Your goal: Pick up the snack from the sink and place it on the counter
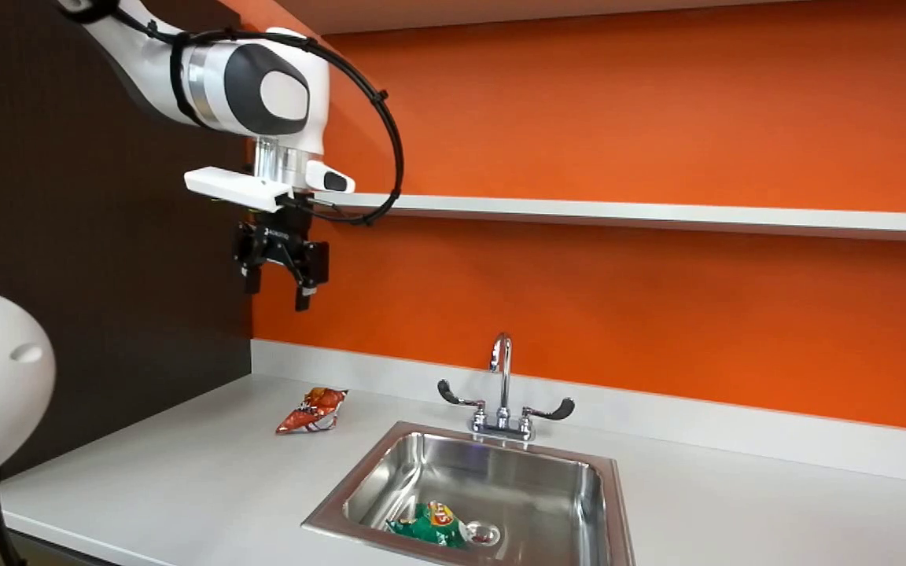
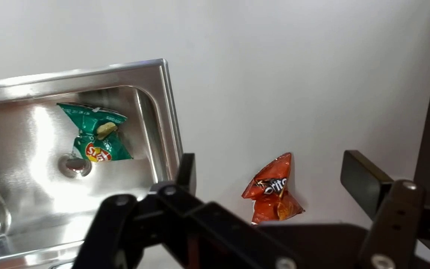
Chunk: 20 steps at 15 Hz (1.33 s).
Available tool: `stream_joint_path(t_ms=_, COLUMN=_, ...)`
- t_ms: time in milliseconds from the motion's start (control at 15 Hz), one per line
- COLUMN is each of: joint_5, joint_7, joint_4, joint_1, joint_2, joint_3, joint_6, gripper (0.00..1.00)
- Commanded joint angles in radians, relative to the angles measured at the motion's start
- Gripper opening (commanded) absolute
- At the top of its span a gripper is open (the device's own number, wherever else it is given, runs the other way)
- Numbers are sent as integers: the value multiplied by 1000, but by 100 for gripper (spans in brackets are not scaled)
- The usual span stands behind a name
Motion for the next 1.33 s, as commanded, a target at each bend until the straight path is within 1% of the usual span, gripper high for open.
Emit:
stream_joint_path(t_ms=0, joint_5=-44, joint_7=25, joint_4=19, joint_1=-51, joint_2=29, joint_3=1, joint_6=-5, gripper=100)
stream_joint_path(t_ms=267, joint_5=-58, joint_7=13, joint_4=19, joint_1=-94, joint_2=72, joint_3=-28, joint_6=49, gripper=100)
stream_joint_path(t_ms=533, joint_5=-61, joint_7=-4, joint_4=16, joint_1=-126, joint_2=153, joint_3=-68, joint_6=150, gripper=100)
stream_joint_path(t_ms=933, joint_5=-42, joint_7=-50, joint_4=32, joint_1=-157, joint_2=335, joint_3=-133, joint_6=322, gripper=100)
stream_joint_path(t_ms=1267, joint_5=10, joint_7=-144, joint_4=78, joint_1=-174, joint_2=508, joint_3=-167, joint_6=424, gripper=100)
